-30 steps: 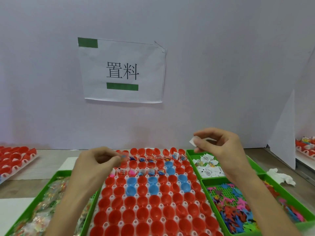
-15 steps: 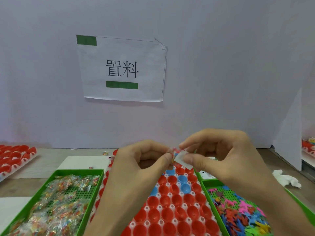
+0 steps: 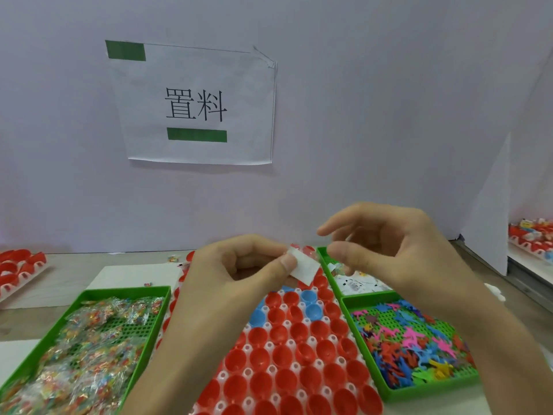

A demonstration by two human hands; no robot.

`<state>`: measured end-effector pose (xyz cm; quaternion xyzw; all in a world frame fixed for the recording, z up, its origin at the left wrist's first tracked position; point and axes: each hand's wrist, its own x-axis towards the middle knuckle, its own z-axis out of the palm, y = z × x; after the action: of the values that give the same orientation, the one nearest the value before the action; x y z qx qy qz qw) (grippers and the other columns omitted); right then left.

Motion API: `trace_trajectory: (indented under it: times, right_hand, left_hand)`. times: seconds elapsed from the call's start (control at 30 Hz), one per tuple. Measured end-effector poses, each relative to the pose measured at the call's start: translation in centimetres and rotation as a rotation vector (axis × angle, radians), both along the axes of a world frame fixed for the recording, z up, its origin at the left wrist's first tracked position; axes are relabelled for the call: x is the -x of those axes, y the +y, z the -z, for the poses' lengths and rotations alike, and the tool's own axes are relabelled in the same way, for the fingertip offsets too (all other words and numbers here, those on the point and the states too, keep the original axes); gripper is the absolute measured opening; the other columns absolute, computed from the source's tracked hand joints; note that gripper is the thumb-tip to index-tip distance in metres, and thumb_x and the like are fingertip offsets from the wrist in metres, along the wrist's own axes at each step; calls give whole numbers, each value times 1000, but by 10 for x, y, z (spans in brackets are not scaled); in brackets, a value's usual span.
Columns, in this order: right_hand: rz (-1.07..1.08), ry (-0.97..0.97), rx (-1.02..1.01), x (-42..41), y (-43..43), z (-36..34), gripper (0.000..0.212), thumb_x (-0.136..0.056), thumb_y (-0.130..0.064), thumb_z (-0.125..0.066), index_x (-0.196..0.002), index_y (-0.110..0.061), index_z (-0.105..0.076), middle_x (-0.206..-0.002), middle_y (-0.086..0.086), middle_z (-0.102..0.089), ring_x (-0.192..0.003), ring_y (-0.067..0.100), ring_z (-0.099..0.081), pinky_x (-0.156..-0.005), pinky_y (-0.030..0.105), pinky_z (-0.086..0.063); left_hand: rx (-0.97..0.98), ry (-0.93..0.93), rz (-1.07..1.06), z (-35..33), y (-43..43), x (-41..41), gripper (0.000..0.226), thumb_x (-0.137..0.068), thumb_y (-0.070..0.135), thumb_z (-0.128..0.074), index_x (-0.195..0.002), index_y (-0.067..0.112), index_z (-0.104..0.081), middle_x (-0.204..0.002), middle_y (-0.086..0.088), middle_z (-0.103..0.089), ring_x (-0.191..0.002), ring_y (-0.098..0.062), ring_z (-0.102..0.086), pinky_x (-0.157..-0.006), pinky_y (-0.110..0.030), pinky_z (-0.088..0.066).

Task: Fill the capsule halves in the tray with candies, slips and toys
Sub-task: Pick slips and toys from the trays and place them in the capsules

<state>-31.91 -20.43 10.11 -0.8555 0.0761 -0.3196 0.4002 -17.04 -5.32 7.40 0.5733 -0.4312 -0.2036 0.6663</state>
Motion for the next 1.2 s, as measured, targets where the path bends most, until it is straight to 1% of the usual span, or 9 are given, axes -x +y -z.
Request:
trace_trajectory:
  times: [0.07,0.2,0.3,0.4,0.53,0.67,0.77,1.0,1.2]
  right_hand:
    - [87,138,66,9,-18,2,3,-84,-37,-76,-84,-35,-75,-76,-9,-73,-68,9,-69,-67,20,-56]
    - [204,650,217,12,-55,27,9,-85,-29,-77,-80,-37,-77,-80,-21,-73,-72,-1,-67,-62,15,-49]
    - [214,932,158,6,-76,56,14,-83,-24,-81,-90,-35,-76,-88,-17,-74,-78,-5,-67,-70,15,-47]
    - [194,1069,79,2,-87,75,24,-80,-20,-84,-95,-36,-73,-89,-13,-75,-75,-3,-69,-67,14,-46]
    - [190,1082,26,2,-93,84,20,-80,-13,-82,-86,-31,-73,-84,-10,-76,-74,0,-72,-68,18,-48]
    - [181,1069,-28,4,-95,86,16,-85,-5,-74,-91,-20,-76,-78,-9,-77,-77,3,-74,-77,23,-52]
    - [195,1041,-28,5,-98,87,16,-87,-8,-74,-91,-23,-76,-79,-10,-77,-76,1,-72,-75,20,-50]
    - [253,831,-35,15,-106,80,31,-82,1,-72,-90,-28,-74,-76,-4,-75,-69,2,-71,-74,26,-52]
    - [287,700,-8,22,-112,75,27,-80,-7,-77,-80,-33,-77,-75,-8,-74,-70,6,-70,-71,26,-54]
  left_hand:
    - [-3,13,-30,1,-1,-1,15,-67,34,-73,-80,30,-79,-76,0,-78,-71,-13,-76,-67,-14,-56]
    - [-17,24,-41,3,-3,1,11,-71,31,-73,-80,28,-78,-76,-2,-78,-73,-15,-76,-69,-16,-57]
    - [-25,27,-45,3,-5,2,15,-67,34,-72,-79,28,-78,-76,-2,-78,-73,-15,-76,-69,-16,-57]
    - [-31,40,-51,3,-6,3,19,-66,34,-73,-78,20,-78,-76,-5,-78,-72,-17,-76,-69,-16,-58]
    - [-48,37,-45,5,-8,4,24,-66,31,-72,-82,14,-77,-75,-7,-77,-71,-19,-76,-68,-17,-58]
    - [-69,42,-41,6,-9,5,19,-69,26,-73,-83,13,-76,-76,-6,-77,-71,-18,-76,-66,-16,-58]
    - [-76,36,-37,7,-9,5,10,-75,21,-73,-82,13,-76,-76,-5,-78,-71,-18,-76,-68,-17,-59]
    - [-72,25,-54,8,-10,6,21,-66,30,-72,-80,15,-77,-77,-7,-77,-71,-20,-76,-68,-18,-59]
    - [-99,13,-47,10,-11,8,16,-71,27,-72,-81,15,-77,-77,-7,-77,-71,-20,-75,-71,-20,-60]
